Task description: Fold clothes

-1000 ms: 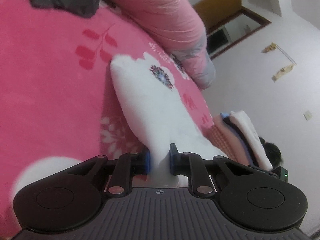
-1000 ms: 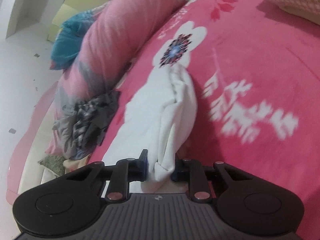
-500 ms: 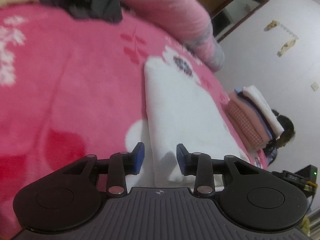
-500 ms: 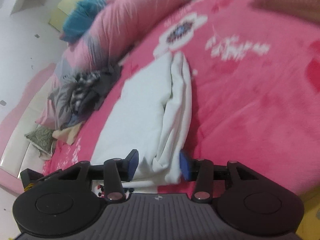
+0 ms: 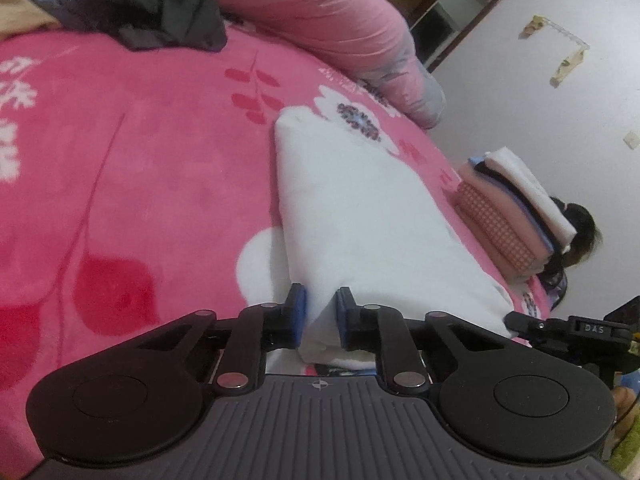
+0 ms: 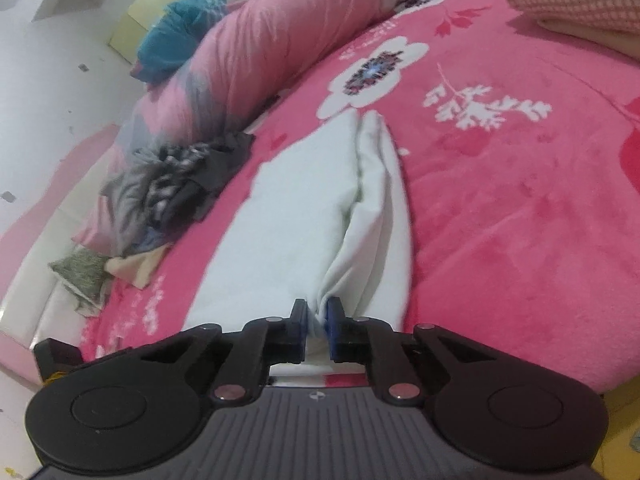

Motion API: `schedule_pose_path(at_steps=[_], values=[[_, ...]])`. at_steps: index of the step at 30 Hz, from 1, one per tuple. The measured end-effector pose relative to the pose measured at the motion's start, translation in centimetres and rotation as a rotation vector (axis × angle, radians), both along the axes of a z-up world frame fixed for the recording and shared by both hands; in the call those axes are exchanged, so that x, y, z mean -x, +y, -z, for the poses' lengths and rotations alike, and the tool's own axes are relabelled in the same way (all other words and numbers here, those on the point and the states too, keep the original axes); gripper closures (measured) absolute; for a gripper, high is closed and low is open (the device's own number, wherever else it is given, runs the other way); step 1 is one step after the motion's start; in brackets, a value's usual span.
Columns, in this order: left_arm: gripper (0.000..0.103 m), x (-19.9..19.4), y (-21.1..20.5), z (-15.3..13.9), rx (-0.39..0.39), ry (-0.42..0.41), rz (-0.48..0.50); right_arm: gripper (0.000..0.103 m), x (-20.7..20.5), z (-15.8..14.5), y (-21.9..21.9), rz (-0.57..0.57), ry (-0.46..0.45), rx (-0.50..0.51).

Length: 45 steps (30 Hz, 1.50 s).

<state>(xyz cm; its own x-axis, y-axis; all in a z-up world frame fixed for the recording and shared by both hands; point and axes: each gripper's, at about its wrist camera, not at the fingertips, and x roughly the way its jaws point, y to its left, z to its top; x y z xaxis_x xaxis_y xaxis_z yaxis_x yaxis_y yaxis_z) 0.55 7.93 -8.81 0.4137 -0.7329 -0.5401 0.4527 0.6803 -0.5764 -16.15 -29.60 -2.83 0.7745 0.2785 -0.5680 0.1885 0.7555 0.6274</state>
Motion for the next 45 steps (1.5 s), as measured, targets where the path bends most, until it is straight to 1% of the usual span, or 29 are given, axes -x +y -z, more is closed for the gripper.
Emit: schedule_pose_path(at_steps=[3, 6, 8, 9, 10, 11, 13, 14, 16, 19, 22, 23, 24, 25, 27, 28, 29, 30, 31, 33, 34, 35, 38, 39, 40, 42, 43, 44, 45], values=[[0.089, 0.4, 0.1, -0.7, -0.002, -0.017, 0.018, 0.094, 0.8, -0.2, -0.1, 0.011, -0.001, 0.009], [0.089, 0.5, -1.0, 0.0, -0.078, -0.039, 0.044, 0.096, 1.1, 2.5, -1.3, 0.045, 0.054, -0.033], [0.087, 0.5, -1.1, 0.5, -0.094, -0.044, 0.053, 0.097, 1.4, 4.1, -1.9, 0.060, 0.061, -0.083], [0.085, 0.5, -1.1, 0.8, -0.101, -0.046, 0.058, 0.096, 1.6, 4.2, -2.2, 0.066, 0.052, -0.103], [0.083, 0.4, -0.7, 0.8, -0.084, -0.032, 0.055, 0.096, 1.8, 4.1, -2.2, 0.066, 0.042, -0.110], [0.082, 0.2, -0.4, 0.7, -0.065, -0.016, 0.053, 0.094, 2.0, 3.7, -2.3, 0.057, 0.035, -0.095], [0.082, 0.5, 0.5, 0.2, -0.055, -0.027, 0.033, 0.092, 2.7, 2.5, -2.5, 0.047, 0.042, -0.025], [0.082, 0.9, 0.8, -0.4, -0.067, -0.058, 0.017, 0.092, 3.1, 1.9, -2.7, 0.047, 0.043, 0.012], [0.081, 1.7, 1.3, -1.4, -0.091, -0.122, -0.016, 0.091, 4.0, 0.1, -2.5, 0.048, 0.018, 0.126], [0.079, 2.7, 0.9, -2.9, -0.105, -0.196, -0.041, 0.091, 4.0, -2.4, -0.7, 0.024, -0.064, 0.307], [0.079, 3.4, -1.1, -4.1, -0.115, -0.283, -0.031, 0.091, 2.0, -4.0, 3.0, -0.057, -0.163, 0.474], [0.079, 4.0, -2.0, -4.3, -0.132, -0.323, -0.010, 0.091, 1.1, -4.1, 4.3, -0.083, -0.173, 0.528], [0.079, 4.6, -3.0, -4.3, -0.149, -0.355, 0.032, 0.091, 0.4, -3.9, 5.5, -0.113, -0.177, 0.575], [0.078, 4.9, -3.7, -4.0, -0.163, -0.362, 0.074, 0.091, -0.1, -3.3, 6.3, -0.141, -0.174, 0.610], [0.078, 5.5, -5.1, -1.9, -0.257, -0.346, 0.127, 0.092, -0.9, -1.7, 7.4, -0.194, -0.161, 0.668], [0.079, 5.5, -5.1, -0.7, -0.283, -0.332, 0.130, 0.092, -1.2, -0.4, 7.5, -0.215, -0.124, 0.694], [0.080, 5.5, -5.1, 0.6, -0.309, -0.318, 0.131, 0.092, -1.7, 1.5, 7.2, -0.218, -0.042, 0.716], [0.080, 5.6, -4.7, 0.7, -0.278, -0.309, 0.123, 0.092, -1.8, 2.8, 6.6, -0.207, -0.008, 0.712], [0.080, 5.6, -4.1, 0.7, -0.245, -0.300, 0.114, 0.092, -1.4, 3.0, 6.1, -0.198, -0.026, 0.689], [0.081, 5.6, -3.4, -0.5, -0.223, -0.304, 0.096, 0.091, -1.2, 1.7, 5.5, -0.181, -0.025, 0.666], [0.081, 5.9, -3.3, -1.1, -0.220, -0.328, 0.082, 0.091, -1.1, 1.0, 5.2, -0.173, -0.018, 0.658], [0.081, 5.9, -3.3, -1.8, -0.201, -0.344, 0.078, 0.091, -1.0, 0.2, 4.9, -0.160, -0.031, 0.649], [0.081, 6.0, -3.3, -3.8, -0.140, -0.390, 0.068, 0.091, -1.3, -2.1, 4.4, -0.120, -0.124, 0.631], [0.081, 5.6, -4.0, -4.1, -0.131, -0.396, 0.075, 0.091, -1.7, -2.5, 4.4, -0.119, -0.156, 0.635], [0.080, 5.3, -4.7, -4.3, -0.123, -0.402, 0.083, 0.091, -2.4, -2.2, 4.7, -0.133, -0.165, 0.643], [0.080, 4.8, -6.7, -4.0, -0.157, -0.415, 0.061, 0.091, -4.1, -0.9, 5.2, -0.174, -0.156, 0.664], [0.080, 4.4, -7.5, -3.4, -0.172, -0.407, 0.055, 0.091, -4.9, -0.2, 5.4, -0.195, -0.152, 0.674], [0.080, 4.0, -8.4, -2.7, -0.186, -0.399, 0.048, 0.091, -5.7, 1.0, 5.3, -0.214, -0.116, 0.686], [0.080, 3.6, -9.0, -1.7, -0.217, -0.356, 0.055, 0.091, -6.2, 2.5, 4.9, -0.214, -0.077, 0.699]])
